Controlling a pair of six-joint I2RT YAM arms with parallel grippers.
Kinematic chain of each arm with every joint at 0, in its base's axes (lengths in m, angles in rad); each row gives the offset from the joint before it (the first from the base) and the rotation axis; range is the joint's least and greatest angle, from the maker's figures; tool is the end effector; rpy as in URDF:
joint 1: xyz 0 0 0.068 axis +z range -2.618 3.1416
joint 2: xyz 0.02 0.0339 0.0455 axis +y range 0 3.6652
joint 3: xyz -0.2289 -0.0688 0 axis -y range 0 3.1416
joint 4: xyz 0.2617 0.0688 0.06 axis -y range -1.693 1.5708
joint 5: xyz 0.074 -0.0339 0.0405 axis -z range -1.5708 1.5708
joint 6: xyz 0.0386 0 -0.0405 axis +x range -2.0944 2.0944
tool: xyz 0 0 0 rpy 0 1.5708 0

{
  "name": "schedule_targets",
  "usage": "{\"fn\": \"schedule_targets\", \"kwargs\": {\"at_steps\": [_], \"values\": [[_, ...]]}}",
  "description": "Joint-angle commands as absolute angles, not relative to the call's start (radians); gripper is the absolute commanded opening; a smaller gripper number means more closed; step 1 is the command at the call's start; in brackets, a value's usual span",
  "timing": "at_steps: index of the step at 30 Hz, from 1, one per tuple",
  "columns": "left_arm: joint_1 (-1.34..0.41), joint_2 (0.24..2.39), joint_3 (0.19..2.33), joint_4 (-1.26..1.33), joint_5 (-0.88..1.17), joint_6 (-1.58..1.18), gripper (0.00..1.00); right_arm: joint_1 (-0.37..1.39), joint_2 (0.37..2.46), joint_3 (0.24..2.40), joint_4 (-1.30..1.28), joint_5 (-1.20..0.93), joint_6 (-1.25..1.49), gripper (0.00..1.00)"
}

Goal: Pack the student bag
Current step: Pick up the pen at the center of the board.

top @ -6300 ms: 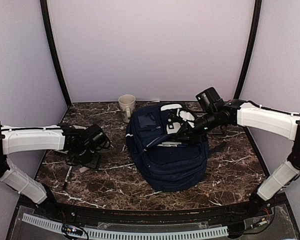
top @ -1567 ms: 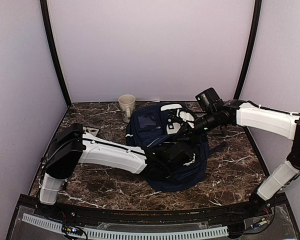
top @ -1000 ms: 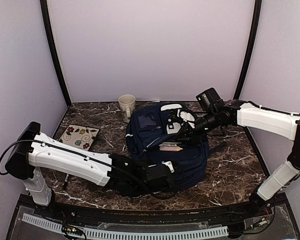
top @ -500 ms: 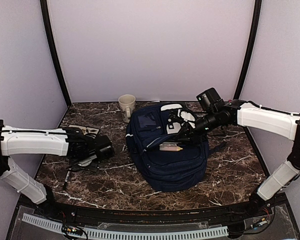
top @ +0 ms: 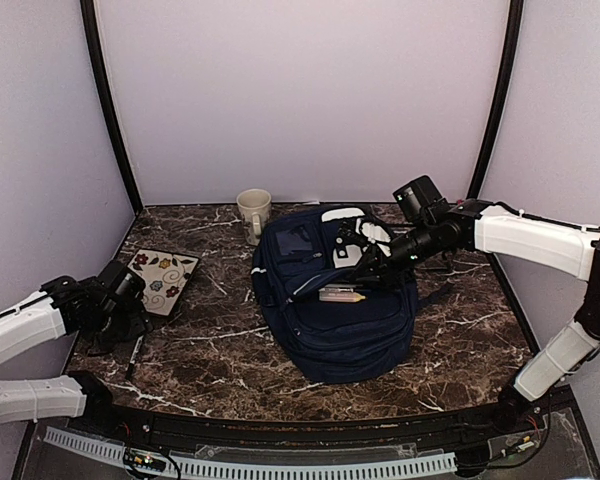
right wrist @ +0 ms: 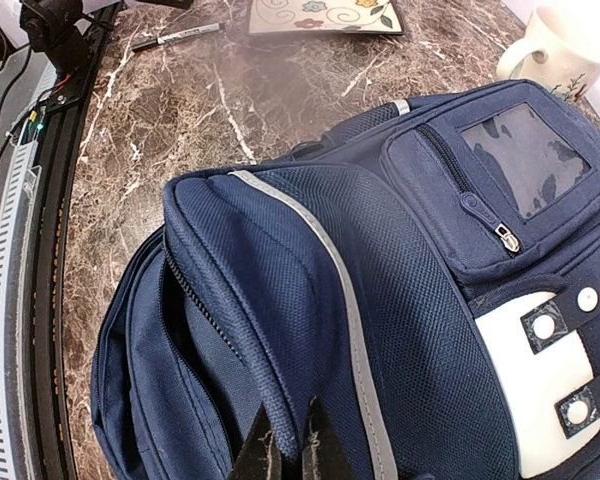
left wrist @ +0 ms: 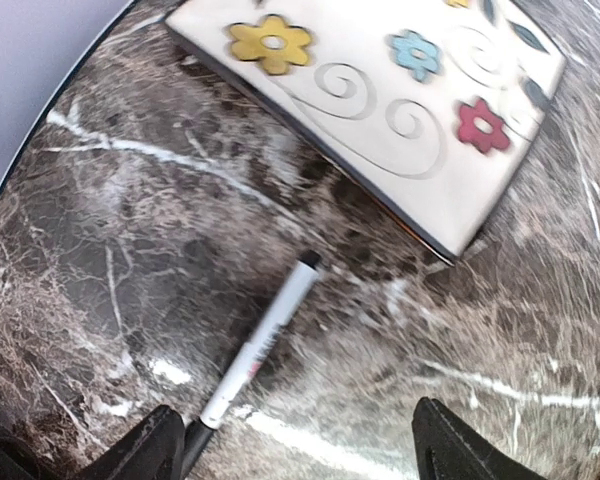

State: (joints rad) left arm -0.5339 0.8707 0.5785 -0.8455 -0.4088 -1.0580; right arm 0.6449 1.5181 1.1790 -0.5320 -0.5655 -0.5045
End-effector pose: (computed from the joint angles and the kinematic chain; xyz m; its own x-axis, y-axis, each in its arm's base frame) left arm 0.1682 -0.0816 0.1713 -0.6651 -0.5357 -0.5203 -0.5222 0.8317 -0.1887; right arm 0.2620 0.2229 0.2301 -0.1566 -0.6285 -0.7619 -0.9812 0.1868 0.0476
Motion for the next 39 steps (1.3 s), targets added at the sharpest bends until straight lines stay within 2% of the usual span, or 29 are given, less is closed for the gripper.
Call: {"fn": "schedule_targets", "kwargs": {"at_steps": [1,9,17,25,32,36,39], "values": [[-0.398,0.882,0.538,-0.770,-0.298,-0.956,0.84,0.642,1.481,1.190,-0.507,-0.626,-0.503,0.00],[-0.209,1.120,0.546,-0.653,-0.101,-0.819,0.84,0.642,1.463,1.186,-0.505,-0.614,-0.504,0.00],[-0.193,1.194,0.537,-0.609,-0.044,-0.768,0.76,0.641,1.461,1.181,-0.502,-0.612,-0.505,0.00],[-0.258,1.221,0.518,-0.593,0.109,-0.759,0.59,0.642,1.474,1.184,-0.505,-0.620,-0.507,0.00],[-0.352,1.232,0.498,-0.597,0.173,-0.782,0.38,0.642,1.480,1.187,-0.506,-0.626,-0.502,0.00],[-0.395,1.267,0.486,-0.582,0.210,-0.786,0.19,0.642,1.483,1.187,-0.506,-0.629,-0.502,0.00],[-0.438,1.308,0.504,-0.597,0.203,-0.785,0.14,0.642,1.483,1.189,-0.508,-0.632,-0.500,0.00]]}}
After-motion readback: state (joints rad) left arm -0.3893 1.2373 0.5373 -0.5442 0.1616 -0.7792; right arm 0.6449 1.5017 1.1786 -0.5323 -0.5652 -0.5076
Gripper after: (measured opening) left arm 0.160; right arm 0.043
